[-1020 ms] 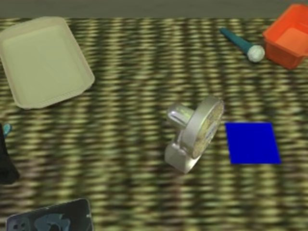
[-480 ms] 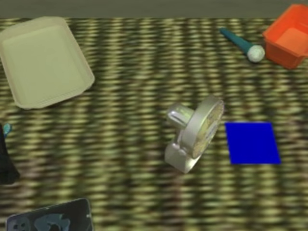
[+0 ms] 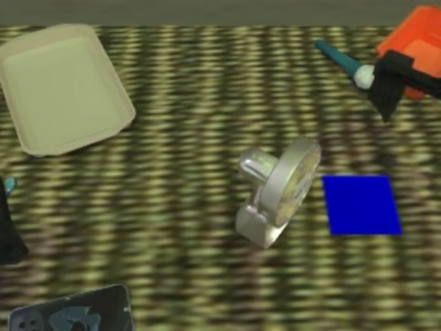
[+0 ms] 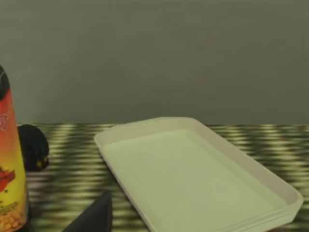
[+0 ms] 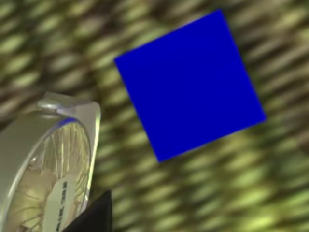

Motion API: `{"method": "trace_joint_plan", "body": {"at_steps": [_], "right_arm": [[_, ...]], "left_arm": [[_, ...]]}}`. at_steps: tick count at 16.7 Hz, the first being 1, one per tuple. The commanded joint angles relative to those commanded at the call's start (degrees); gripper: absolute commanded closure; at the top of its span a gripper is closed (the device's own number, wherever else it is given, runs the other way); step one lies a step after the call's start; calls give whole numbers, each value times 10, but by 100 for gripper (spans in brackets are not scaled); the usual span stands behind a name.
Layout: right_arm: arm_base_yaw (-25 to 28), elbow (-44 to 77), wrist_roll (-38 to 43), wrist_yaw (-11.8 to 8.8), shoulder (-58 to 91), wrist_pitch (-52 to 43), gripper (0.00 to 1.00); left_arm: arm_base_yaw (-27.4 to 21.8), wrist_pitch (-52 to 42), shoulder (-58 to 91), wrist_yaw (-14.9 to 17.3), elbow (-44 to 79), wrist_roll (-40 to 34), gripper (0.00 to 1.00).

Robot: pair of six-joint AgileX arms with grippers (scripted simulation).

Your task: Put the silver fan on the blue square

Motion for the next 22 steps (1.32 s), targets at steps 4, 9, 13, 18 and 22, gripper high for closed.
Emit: {"method": "trace_joint_plan", "body": {"at_steps": [4,9,13,18,22], "right_arm": [[59,186,112,-13,166,-112,0],[122,361,217,-39,310,-204,0],[146,421,252,-52,358,-234,0],[143,419,252,-51,357,-233,0],[145,378,251,-52,351,-199,0]], "left_arm": [[0,0,0,0,0,0,0],[0,0,0,0,0,0,0],[0,0,0,0,0,0,0],[0,0,0,0,0,0,0],[0,0,0,0,0,0,0]]}}
